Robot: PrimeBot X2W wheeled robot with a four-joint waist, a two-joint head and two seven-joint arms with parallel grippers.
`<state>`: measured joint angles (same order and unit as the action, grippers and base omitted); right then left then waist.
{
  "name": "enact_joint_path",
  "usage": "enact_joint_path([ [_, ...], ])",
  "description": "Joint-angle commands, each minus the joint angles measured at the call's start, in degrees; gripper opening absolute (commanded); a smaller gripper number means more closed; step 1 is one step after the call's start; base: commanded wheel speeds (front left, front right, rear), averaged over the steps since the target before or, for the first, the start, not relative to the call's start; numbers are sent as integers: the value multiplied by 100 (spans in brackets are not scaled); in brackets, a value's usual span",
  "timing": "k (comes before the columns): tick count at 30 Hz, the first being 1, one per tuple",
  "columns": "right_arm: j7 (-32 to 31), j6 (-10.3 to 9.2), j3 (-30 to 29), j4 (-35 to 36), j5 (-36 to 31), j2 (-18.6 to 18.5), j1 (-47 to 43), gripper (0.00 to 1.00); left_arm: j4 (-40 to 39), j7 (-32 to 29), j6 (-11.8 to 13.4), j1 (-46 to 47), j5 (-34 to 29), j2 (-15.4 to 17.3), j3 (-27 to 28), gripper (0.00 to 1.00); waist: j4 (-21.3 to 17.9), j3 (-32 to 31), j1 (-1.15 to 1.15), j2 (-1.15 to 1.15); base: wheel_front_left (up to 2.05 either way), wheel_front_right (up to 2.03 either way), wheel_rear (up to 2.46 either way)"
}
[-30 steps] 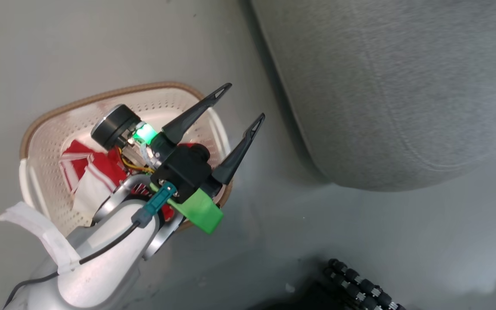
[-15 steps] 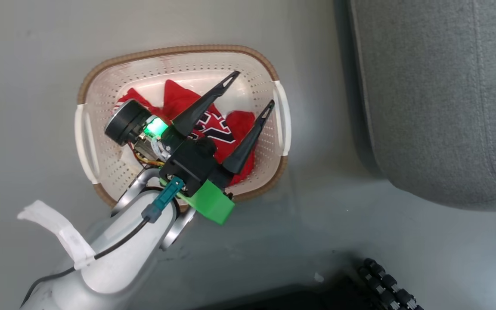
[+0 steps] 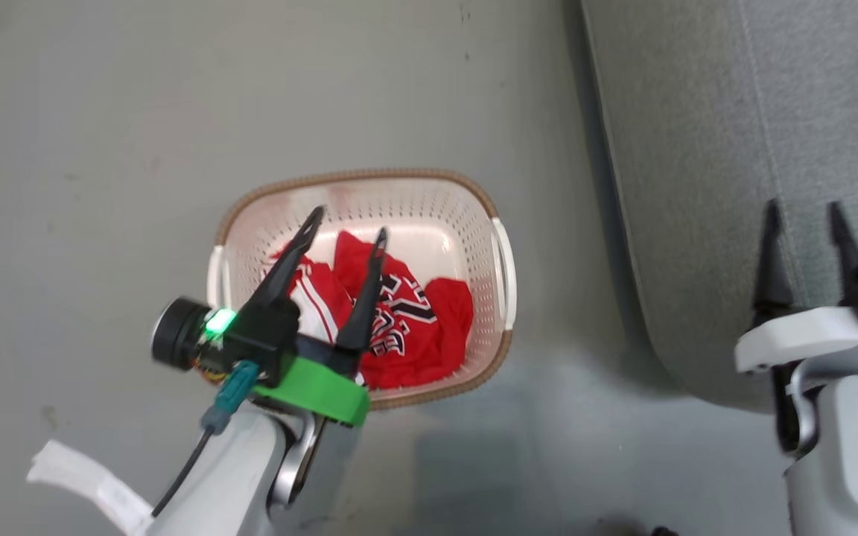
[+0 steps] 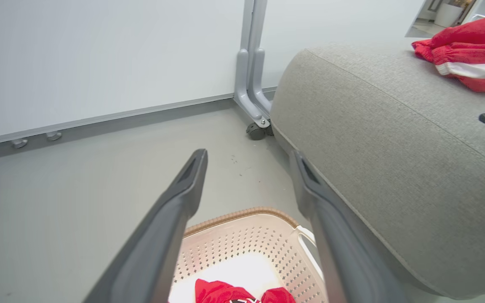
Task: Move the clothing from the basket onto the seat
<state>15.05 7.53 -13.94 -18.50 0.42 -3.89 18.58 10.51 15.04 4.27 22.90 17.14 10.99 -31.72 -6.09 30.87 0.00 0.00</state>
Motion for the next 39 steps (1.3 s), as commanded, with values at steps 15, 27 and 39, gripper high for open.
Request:
enact_joint_path([
  [15,18,-8,2041,1002,586,91,-1599,100,-383,19,-151,-2321,-419,-654,1921,100,364,-2880,0,0,0,0,0],
  [27,19,-8,2088,1335,595,82,-2327,100,-939,12,-251,-3467,-811,-799,2401,100,117,-3446,0,0,0,0,0],
  [39,19,-8,2089,1230,549,40,-2594,100,-914,13,-240,-3600,-827,-806,2324,100,140,-3545,0,0,0,0,0],
])
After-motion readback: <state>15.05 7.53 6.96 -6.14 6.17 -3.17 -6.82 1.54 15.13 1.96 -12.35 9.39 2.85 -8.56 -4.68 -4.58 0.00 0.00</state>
